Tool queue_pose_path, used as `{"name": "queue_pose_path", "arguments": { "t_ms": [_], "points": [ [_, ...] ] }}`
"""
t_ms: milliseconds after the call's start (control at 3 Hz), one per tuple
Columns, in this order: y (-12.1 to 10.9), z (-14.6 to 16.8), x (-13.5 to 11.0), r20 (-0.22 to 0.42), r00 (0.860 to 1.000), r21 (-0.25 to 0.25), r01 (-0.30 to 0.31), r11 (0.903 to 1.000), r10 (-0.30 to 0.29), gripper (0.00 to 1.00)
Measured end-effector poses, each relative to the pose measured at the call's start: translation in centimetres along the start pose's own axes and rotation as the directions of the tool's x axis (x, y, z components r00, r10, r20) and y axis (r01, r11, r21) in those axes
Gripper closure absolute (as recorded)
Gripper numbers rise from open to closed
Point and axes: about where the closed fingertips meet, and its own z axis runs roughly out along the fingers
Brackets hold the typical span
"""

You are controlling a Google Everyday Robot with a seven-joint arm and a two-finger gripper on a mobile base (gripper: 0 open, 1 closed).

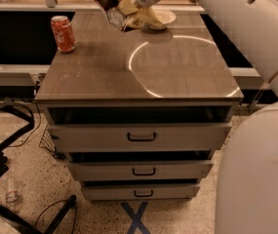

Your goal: Move brown chip bag near coke can

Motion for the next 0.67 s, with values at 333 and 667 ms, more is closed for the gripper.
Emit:
{"name": "queue_pose_path", "arguments": {
  "t_ms": [333,667],
  "points": [
    [1.3,2.9,-0.6,0.017,0.999,-0.031,0.043,0.9986,-0.043,1.00],
    [1.6,5.6,-0.9,0.014,0.997,-0.032,0.071,0.9970,-0.071,1.00]
  ]
}}
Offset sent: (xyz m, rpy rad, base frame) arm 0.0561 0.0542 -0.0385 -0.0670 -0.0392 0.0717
